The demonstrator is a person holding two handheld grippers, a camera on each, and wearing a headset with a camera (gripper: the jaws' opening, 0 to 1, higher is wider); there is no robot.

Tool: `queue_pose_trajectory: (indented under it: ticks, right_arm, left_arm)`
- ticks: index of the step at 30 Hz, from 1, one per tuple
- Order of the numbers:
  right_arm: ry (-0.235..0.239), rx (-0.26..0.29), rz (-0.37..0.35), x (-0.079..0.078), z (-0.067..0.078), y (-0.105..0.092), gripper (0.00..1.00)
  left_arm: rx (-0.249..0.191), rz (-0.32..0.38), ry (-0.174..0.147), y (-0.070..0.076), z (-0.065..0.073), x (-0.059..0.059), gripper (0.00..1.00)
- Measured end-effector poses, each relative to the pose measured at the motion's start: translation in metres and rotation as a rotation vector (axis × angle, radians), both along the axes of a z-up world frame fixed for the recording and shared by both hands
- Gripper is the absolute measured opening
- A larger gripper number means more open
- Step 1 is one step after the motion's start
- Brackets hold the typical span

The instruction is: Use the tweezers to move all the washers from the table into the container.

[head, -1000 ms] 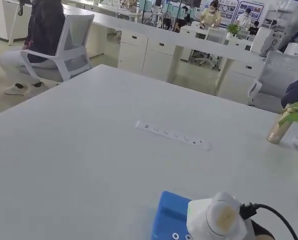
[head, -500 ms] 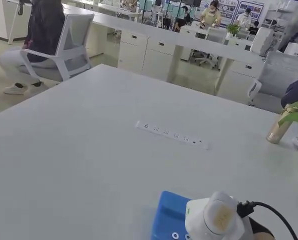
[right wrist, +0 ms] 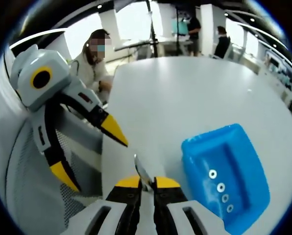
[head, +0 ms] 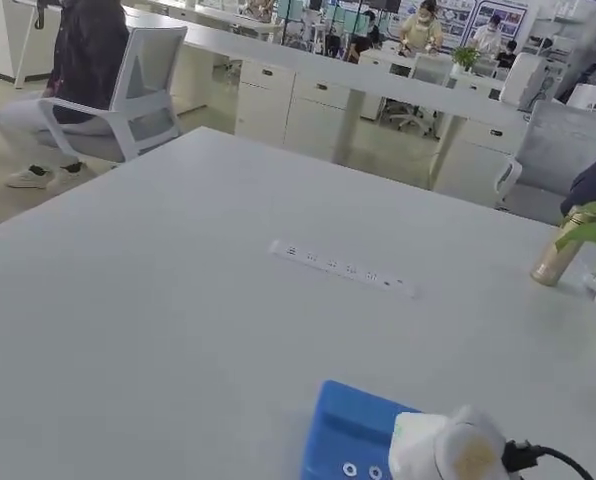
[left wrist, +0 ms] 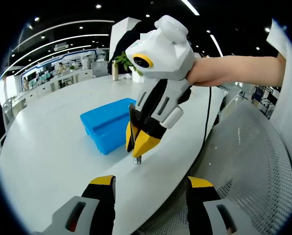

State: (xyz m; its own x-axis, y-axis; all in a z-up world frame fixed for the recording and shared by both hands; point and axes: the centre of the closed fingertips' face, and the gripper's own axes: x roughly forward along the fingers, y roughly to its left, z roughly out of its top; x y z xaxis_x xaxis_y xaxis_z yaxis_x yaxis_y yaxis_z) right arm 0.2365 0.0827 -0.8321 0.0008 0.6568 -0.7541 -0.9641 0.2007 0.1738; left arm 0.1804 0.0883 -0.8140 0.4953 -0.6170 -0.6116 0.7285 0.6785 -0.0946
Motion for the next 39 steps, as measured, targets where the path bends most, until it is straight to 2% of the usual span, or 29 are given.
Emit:
queue_pose_trajectory:
  ticks: [4, 6, 11, 14, 17, 22, 27, 31, 39]
  right_arm:
    - [0.026, 0.100, -0.132, 0.005, 0.003, 0.000, 0.05]
    - [0.003, 0.142, -0.165, 0.005, 0.005, 0.000, 0.05]
    - [-0.009, 0.179, -0.214, 0.012, 0.000, 0.000, 0.04]
    - [0.013, 0.188, -0.242, 0.016, 0.001, -0.001, 0.03]
    - [0.077, 0.188, -0.292, 0.018, 0.007, -0.006, 0.03]
    - [0.109, 0.221, -0.328, 0.019, 0.021, -0.009, 0.03]
    - [0.097, 0.243, -0.358, 0.026, 0.037, -0.015, 0.03]
    - [0.073, 0.264, -0.377, 0.034, 0.055, -0.017, 0.03]
    - [0.018, 0.291, -0.421, 0.070, 0.076, -0.023, 0.03]
  left_arm:
    - [0.002, -0.007, 0.002, -0.001, 0.000, -0.001, 0.57]
    - [0.002, -0.008, 0.002, -0.001, 0.000, -0.001, 0.56]
    - [0.005, -0.010, 0.006, -0.001, 0.000, -0.002, 0.56]
    - [0.005, -0.009, 0.007, -0.001, -0.001, -0.002, 0.56]
    - [0.005, -0.008, 0.008, -0.001, -0.001, -0.002, 0.56]
    - [0.006, -0.009, 0.010, -0.001, -0.001, -0.002, 0.56]
    - [0.007, -0.014, 0.014, -0.001, -0.002, -0.002, 0.56]
    - [0.006, -0.017, 0.016, -0.001, -0.003, -0.003, 0.56]
    - [0.008, -0.022, 0.018, -0.001, -0.003, -0.004, 0.56]
